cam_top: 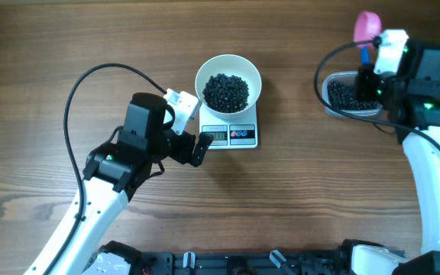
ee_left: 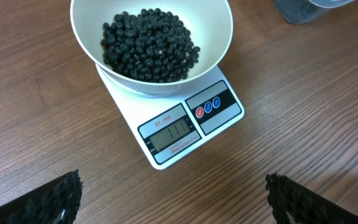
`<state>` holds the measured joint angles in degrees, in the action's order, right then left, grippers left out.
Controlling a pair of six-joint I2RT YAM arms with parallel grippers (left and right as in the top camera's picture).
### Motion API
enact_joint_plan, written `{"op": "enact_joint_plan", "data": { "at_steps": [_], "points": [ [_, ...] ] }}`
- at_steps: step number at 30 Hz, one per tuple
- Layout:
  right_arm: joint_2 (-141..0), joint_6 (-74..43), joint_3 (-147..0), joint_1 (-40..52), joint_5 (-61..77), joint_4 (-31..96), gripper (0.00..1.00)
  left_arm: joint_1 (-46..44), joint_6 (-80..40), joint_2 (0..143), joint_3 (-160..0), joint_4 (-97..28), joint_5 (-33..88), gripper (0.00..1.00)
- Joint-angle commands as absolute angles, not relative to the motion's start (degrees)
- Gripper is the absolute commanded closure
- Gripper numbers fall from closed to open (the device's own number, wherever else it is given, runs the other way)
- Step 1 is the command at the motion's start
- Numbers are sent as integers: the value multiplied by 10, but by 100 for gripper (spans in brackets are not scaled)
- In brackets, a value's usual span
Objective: Scoop item into bowl and weigh 150g on scale
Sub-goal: 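Move the empty pink scoop right back to the bean tub, then drag the pink scoop through the black beans in the tub to fill it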
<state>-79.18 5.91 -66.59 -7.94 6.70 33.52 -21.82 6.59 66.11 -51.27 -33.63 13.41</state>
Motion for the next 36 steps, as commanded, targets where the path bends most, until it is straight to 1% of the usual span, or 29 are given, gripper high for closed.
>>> {"op": "enact_joint_plan", "data": {
  "at_steps": [1,7,12,18,24,28,33,36],
  "points": [
    [-784,108,-671,-100,31,370,96,-220,72,665,-510,-337,139,0],
    [-784,110,-671,-111,0,396,96,-220,72,665,-510,-337,139,0],
    [-792,178,-670,-111,0,444,96,-220,72,665,-510,-337,139,0],
    [-833,195,-670,-111,-1,494,96,-220,72,665,-510,-337,139,0],
    [-870,199,-670,-111,-3,492,96,-220,72,665,-510,-336,139,0],
    [-890,244,-670,-111,-8,500,96,-220,72,665,-510,-337,139,0],
    [-913,245,-670,-111,-51,488,96,-220,72,665,-510,-337,139,0],
    [-922,245,-670,-111,-52,476,96,-220,72,665,-510,-336,139,0]
  ]
}}
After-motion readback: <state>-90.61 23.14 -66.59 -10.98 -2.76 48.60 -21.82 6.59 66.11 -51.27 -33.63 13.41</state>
